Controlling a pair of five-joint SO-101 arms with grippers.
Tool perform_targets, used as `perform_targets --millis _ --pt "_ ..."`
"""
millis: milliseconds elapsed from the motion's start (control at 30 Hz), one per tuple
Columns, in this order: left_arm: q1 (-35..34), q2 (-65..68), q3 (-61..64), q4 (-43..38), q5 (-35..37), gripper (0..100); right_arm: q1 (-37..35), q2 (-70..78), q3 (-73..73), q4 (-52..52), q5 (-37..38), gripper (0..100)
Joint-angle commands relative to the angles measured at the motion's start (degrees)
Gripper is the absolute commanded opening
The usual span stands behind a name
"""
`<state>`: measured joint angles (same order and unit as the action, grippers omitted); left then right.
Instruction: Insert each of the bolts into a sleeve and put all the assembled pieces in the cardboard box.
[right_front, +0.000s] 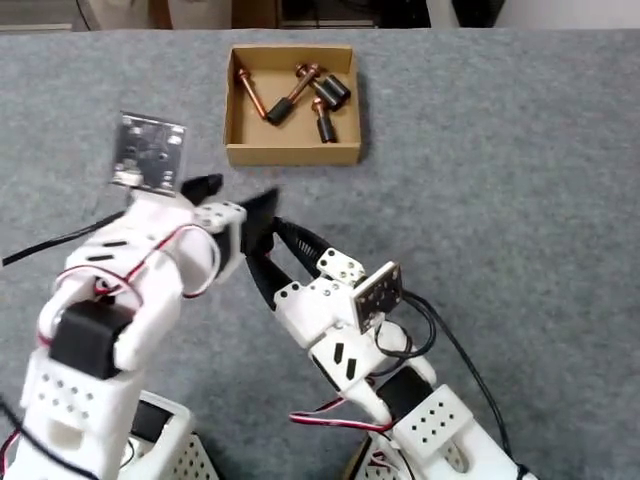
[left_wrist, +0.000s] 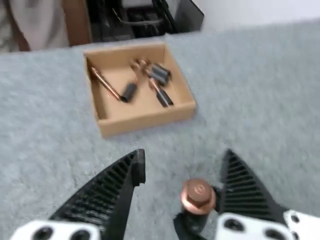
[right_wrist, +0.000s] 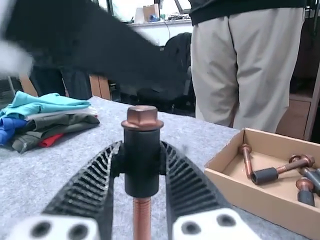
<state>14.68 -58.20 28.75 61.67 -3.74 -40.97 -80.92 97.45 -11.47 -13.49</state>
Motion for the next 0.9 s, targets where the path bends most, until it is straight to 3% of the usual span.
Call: perform_targets --millis 0,67,133,267,367,567,733,867 --pt "-2.99 -2.86 -4.75 0.09 0.53 9 4.62 -0.22 -0.31 -1.67 0.09 0.2" --pt "-4.57 -5.67 -4.57 0.09 0.53 1 8.13 -0.22 -1.98 -1.58 0.0 0.2" --pt "-6.86 -8.84 -2.73 0.18 0.88 4 10.77 -0.13 -5.23 0.88 0.0 0.2" --pt "-10.37 -15.43 5.45 0.0 0.53 2 11.56 -0.04 -11.65 9.23 0.35 0.2" --pt "-12.57 -19.74 12.04 0.0 0.53 2 11.74 2.07 -12.35 9.32 1.76 0.2" --pt "-17.85 -26.77 17.49 0.35 0.88 2 13.93 14.29 -15.16 -1.05 5.54 0.2" --pt "-19.08 -28.26 19.6 0.26 0.88 2 18.68 34.24 -26.59 -2.81 5.27 0.2" --pt "-19.25 -28.26 19.6 0.44 0.79 2 20.53 49.89 -31.43 -15.65 5.63 0.2"
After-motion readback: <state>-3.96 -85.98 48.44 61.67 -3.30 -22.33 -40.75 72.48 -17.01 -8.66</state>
